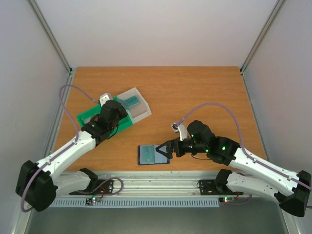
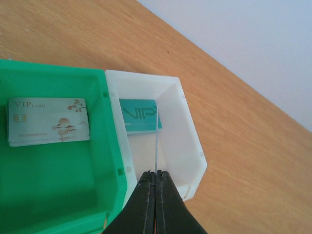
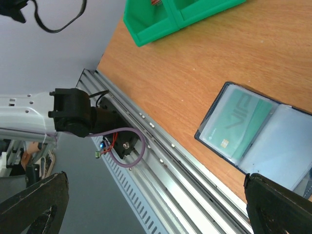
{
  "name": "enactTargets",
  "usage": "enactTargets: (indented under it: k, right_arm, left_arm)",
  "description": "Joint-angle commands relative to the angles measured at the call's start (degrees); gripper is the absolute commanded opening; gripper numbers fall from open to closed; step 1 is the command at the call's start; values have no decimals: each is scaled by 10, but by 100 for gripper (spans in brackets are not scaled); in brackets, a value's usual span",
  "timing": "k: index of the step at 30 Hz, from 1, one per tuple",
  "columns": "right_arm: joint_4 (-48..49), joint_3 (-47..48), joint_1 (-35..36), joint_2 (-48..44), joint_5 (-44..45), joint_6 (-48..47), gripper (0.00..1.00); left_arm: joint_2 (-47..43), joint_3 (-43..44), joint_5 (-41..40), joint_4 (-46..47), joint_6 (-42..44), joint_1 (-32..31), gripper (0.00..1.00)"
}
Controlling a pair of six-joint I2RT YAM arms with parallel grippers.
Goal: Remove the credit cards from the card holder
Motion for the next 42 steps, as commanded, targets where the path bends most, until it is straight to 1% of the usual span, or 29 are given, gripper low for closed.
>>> enactTargets:
  k: [1,5,9,12,19,28,35,42]
  right_arm:
    - [7,20,0,5,3,-6,98]
    - [-1,20,-1,8,12,-5,99]
    - [-20,30,-1,9,19,-9,98]
    - [-23,33,-1,8,26,-16,99]
    - [-55,60,-1,19,49,-41,98]
    - [-74,68,-1,26,69,-56,98]
    - [-74,66,-1,22,93,-54,99]
    - [-107,82,-1,25,141,-56,98]
  left_arm:
    - [46,28,-12,63,-54,22,1]
    - [105,39,-8,97,-91,35,0]
    - [156,71,-6,105,-119,45,0]
    - [185,86,-7,132,-115,48,0]
    - [243,113,-12,159,-101,56,0]
    - [316,147,-5,173,-103,56,1]
    - [343,164,-8,184,-83,56,0]
    - [355,165,-19,195,-72,56,0]
